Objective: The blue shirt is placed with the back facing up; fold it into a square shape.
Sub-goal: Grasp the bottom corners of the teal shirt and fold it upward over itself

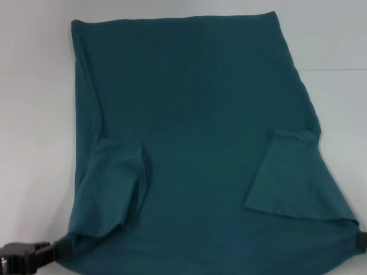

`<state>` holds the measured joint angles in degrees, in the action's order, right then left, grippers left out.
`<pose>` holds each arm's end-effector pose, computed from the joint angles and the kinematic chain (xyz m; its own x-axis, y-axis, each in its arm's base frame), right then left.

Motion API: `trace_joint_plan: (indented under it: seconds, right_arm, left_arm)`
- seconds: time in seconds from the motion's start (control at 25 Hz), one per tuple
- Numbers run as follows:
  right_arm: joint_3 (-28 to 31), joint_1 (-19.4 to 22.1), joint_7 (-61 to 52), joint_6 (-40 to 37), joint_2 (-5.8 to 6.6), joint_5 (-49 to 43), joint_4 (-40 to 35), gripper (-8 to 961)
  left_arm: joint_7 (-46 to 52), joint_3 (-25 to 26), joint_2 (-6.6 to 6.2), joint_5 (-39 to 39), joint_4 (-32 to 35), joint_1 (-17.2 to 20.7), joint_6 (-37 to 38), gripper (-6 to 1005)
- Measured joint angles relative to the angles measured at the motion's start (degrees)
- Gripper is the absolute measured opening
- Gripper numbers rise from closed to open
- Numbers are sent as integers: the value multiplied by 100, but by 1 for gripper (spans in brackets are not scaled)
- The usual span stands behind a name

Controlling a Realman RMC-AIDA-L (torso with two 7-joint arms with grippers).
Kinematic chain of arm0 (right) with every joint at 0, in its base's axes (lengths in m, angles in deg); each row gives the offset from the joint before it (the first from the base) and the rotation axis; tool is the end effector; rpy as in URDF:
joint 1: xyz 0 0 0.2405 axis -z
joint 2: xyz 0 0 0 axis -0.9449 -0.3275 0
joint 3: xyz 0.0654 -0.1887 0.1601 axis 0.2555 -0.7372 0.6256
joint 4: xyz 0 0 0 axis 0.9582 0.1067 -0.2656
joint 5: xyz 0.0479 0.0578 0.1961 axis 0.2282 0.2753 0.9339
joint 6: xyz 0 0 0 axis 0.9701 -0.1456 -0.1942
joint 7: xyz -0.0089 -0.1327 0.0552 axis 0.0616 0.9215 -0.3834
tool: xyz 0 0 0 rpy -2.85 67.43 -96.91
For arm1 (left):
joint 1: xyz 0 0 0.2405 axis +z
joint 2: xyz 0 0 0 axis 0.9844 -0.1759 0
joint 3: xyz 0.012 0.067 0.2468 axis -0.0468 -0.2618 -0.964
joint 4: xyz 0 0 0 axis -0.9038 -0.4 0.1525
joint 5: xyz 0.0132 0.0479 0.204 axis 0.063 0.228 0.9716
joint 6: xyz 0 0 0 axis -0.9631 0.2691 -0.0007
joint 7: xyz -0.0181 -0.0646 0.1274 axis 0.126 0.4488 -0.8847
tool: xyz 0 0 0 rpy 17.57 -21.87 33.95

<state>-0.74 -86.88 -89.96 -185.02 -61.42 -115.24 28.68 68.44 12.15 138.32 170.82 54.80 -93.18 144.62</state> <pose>0.3734 0.2238 0.0553 0.3186 -0.8093 -0.4935 -0.9145 -0.3995 0.0647 -0.3457 0.2168 0.0351 0.3522 0.8035 0.4799 0.9057 -0.4218 0.0417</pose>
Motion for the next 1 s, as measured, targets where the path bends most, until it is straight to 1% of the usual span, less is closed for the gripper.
trace_joint_plan:
  seconds: [0.32,0.64,0.84,1.0]
  right_arm:
    - [110,359,305,-294,46,-42,-21,0]
    - [164,628,497,-417,58,-45,-26,0]
    - [296,633,573,-433,56,-47,-3,-1]
    - [586,462,577,-435,45,-14,9,-1]
  left_arm:
    - [-49,10,48,102,-5,147,456,66]
    - [-81,17,83,188,-83,264,551,68]
    - [-87,43,88,232,-93,243,560,69]
    - [-54,123,38,164,-135,48,542,69]
